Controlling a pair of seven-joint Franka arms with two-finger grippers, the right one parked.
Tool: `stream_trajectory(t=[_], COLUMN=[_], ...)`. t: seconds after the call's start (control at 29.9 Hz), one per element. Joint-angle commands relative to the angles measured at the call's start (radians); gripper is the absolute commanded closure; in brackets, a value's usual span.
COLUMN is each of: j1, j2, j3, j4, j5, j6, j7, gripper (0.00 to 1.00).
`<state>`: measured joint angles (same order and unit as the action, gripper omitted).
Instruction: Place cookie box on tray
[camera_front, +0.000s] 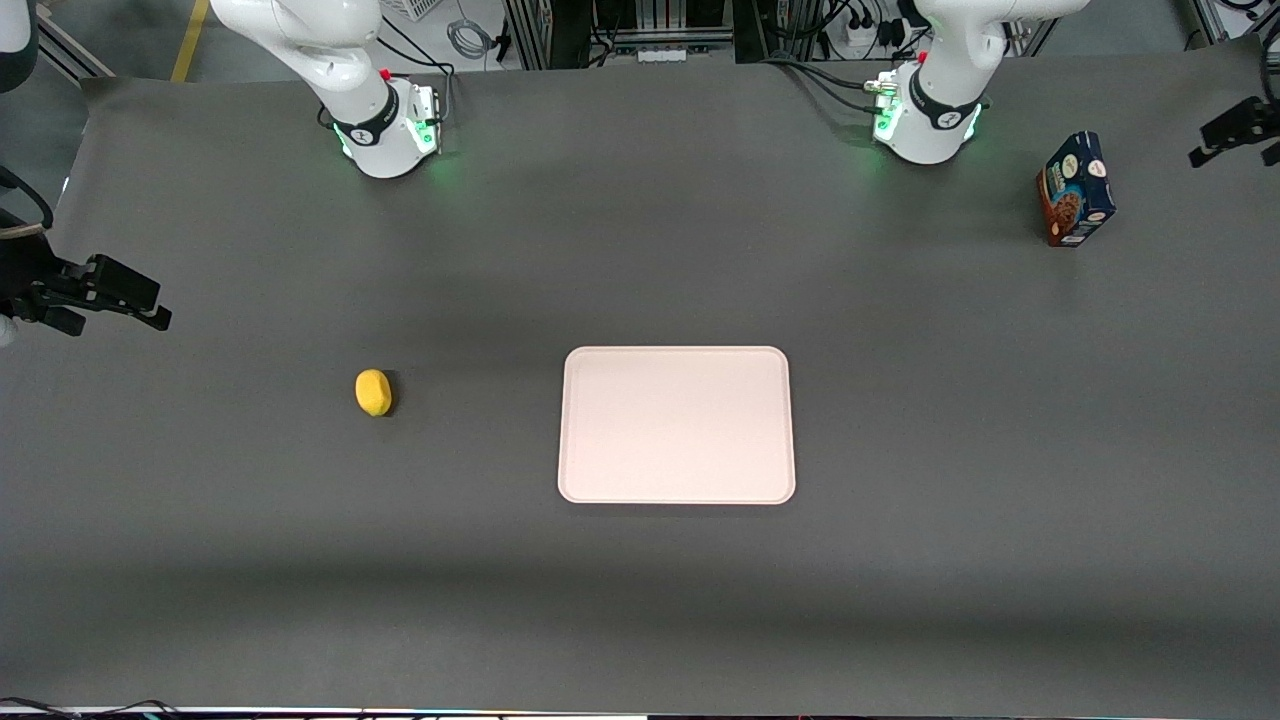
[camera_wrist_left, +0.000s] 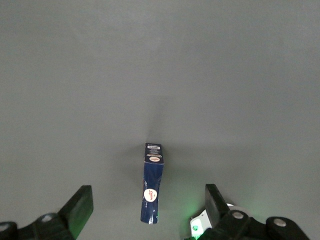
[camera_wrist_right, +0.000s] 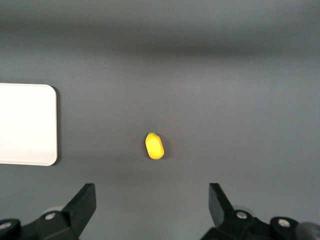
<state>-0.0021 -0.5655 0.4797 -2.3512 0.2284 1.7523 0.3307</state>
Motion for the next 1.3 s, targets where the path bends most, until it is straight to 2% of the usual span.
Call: stream_trajectory(t=[0.0,0.1,0.33,0.6,1.27], j1=[0.004,0.014,0.040,0.037,0.036], j2=[-0.120,-0.132,-0.133,-0.129,-0.123], j3=[0.045,0.068,0.115,0.197,0.211], j4=[-0.117,-0.148,-0.232,-0.289,-0.287], j5=[0.100,0.134,0.137,0.180,0.215], j6=[0.050,0.079,0.168,0.243,0.263], j7=[-0.009,-0.009,-0.007,-0.007,-0.012], gripper=[0.00,0.00,0.00,0.00,0.00])
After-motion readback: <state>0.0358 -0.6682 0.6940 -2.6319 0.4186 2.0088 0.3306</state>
